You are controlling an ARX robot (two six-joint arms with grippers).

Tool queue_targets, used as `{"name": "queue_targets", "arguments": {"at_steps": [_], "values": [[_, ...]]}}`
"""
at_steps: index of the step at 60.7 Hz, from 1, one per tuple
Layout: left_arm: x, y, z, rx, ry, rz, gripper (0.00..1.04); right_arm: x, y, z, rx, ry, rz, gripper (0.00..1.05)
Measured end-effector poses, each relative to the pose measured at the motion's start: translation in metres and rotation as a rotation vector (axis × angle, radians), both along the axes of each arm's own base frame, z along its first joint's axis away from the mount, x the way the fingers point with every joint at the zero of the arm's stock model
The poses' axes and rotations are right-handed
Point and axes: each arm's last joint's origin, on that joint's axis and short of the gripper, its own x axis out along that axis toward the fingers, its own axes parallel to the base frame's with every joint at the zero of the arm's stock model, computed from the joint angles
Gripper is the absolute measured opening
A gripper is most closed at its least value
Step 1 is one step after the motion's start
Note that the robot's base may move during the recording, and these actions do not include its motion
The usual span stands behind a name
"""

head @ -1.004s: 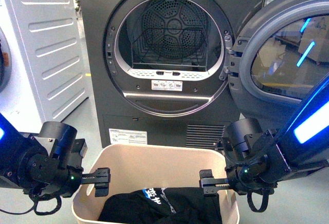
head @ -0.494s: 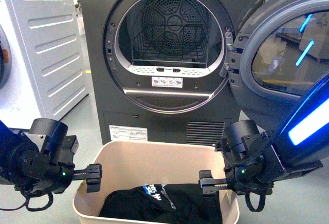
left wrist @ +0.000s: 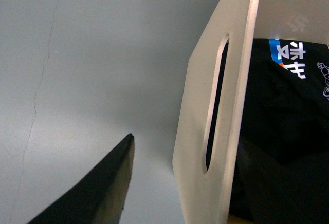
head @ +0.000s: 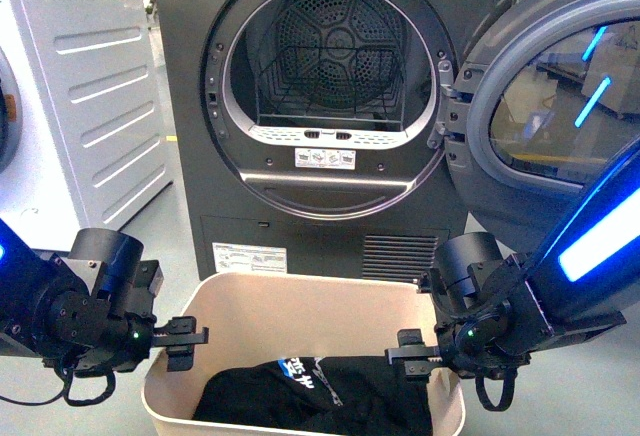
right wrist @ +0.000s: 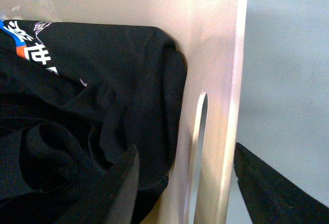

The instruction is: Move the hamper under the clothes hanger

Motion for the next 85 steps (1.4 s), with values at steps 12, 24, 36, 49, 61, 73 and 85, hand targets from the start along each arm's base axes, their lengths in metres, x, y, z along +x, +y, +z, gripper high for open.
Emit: {"name": "queue_targets", "arguments": {"at_steps": [12,24,36,49,61,73,85], "values": [[-0.001,-0.001,-0.003,-0.006,0.004,-0.005,0.27,0.0,0.0,0.0,-0.001,0.0,-0.003,0.24],[0.0,-0.004,-0.002,-0.004,0.0,-0.016,0.04,0.0,0.0,0.0,0.006,-0.002,-0.03,0.03],[0.0,-0.004,-0.002,-0.003,0.0,-0.021,0.04,0.0,0.0,0.0,0.008,-0.002,-0.036,0.03],[-0.001,-0.004,-0.002,-0.003,0.002,-0.02,0.04,0.0,0.0,0.0,0.008,-0.001,-0.038,0.03],[-0.002,-0.004,0.0,0.001,0.01,-0.02,0.04,-0.003,-0.002,0.002,0.008,0.003,-0.039,0.03],[-0.006,-0.003,0.005,0.005,0.02,-0.018,0.04,-0.006,-0.004,0.002,0.009,0.012,-0.039,0.03],[-0.007,-0.002,0.009,0.005,0.019,-0.017,0.04,-0.007,-0.005,0.003,0.015,0.009,-0.038,0.03]]}}
